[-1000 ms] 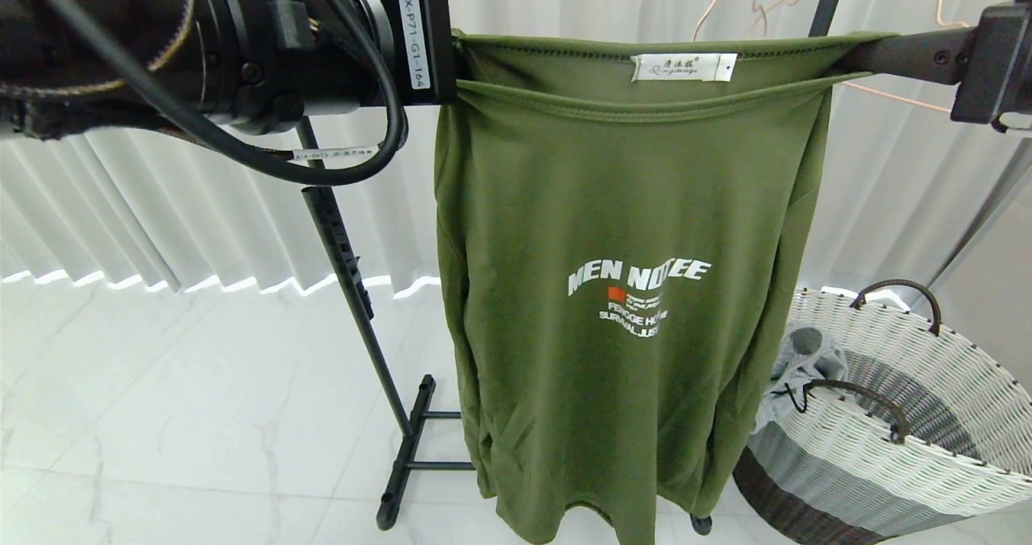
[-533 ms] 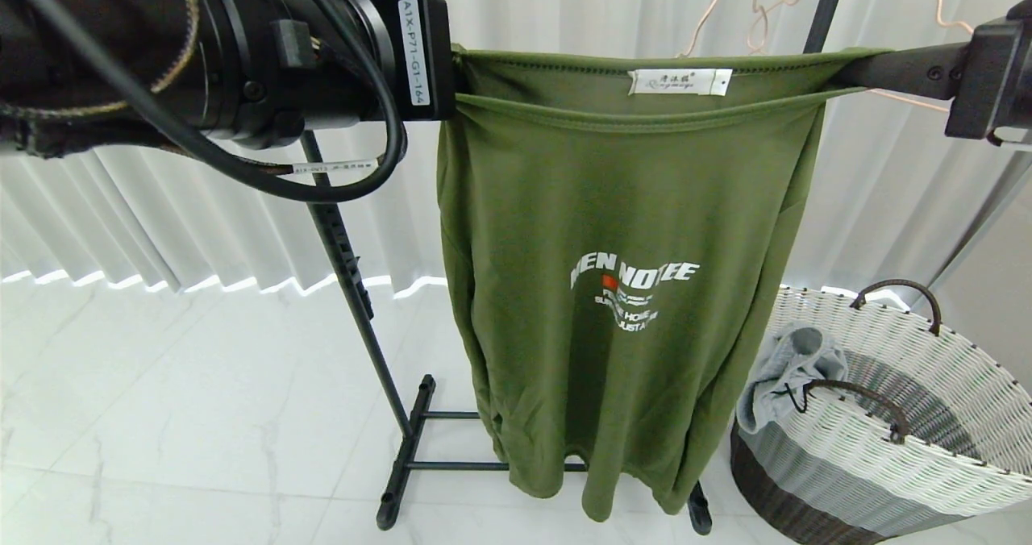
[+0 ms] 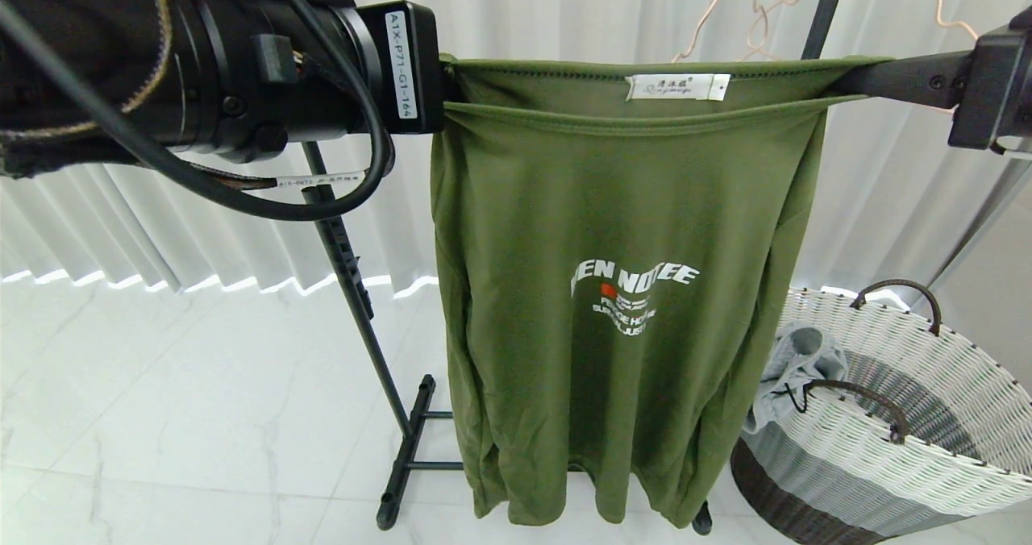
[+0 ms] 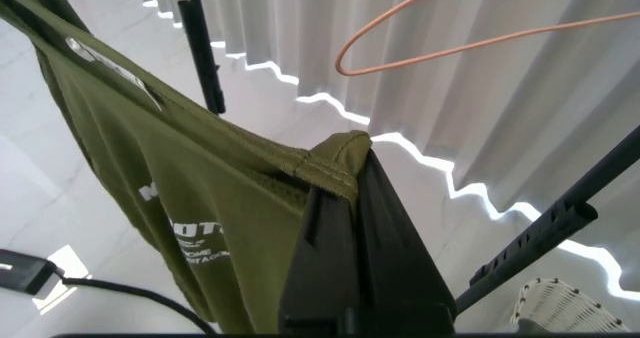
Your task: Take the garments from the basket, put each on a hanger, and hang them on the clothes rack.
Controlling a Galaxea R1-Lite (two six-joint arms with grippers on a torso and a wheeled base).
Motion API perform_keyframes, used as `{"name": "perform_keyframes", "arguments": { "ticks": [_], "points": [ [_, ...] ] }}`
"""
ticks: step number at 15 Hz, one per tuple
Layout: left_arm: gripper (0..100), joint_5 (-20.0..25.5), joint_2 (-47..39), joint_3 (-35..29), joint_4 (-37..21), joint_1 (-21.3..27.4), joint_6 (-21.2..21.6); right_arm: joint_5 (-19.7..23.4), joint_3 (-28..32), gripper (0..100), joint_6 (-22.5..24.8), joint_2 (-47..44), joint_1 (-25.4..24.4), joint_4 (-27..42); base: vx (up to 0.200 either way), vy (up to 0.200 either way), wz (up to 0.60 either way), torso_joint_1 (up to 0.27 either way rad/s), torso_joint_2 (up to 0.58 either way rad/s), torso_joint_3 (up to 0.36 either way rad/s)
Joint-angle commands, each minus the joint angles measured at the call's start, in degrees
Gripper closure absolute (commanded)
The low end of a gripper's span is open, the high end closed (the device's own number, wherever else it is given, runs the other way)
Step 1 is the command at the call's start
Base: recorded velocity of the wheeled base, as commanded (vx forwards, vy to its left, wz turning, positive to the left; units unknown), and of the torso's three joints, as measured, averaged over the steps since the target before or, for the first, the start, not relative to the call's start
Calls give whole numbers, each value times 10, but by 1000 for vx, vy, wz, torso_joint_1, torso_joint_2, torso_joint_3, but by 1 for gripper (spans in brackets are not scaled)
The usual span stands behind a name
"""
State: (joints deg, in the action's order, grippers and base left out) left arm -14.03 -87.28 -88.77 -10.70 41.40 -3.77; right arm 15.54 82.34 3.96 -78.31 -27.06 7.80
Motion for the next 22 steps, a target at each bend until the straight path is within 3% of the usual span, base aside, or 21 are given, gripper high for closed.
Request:
{"name": "perform_keyframes", "arguments": {
  "ticks": [1,13,14,19,22],
  "points": [
    [100,0,1,0,0,0,0,0,0,100,0,0,0,0,0,0,0,0,0,0],
    [100,0,2,0,0,0,0,-1,-1,100,0,1,0,1,0,0,0,0,0,0],
    [100,1,2,-1,0,0,1,-1,-3,0,0,1,0,1,0,0,0,0,0,0],
    [100,0,4,1,0,0,0,-1,-34,0,1,24,-1,1,0,0,0,0,0,0],
    [100,-9,55,91,-2,-11,3,-10,-88,0,6,72,18,49,0,0,0,0,0,0]
  ]
}}
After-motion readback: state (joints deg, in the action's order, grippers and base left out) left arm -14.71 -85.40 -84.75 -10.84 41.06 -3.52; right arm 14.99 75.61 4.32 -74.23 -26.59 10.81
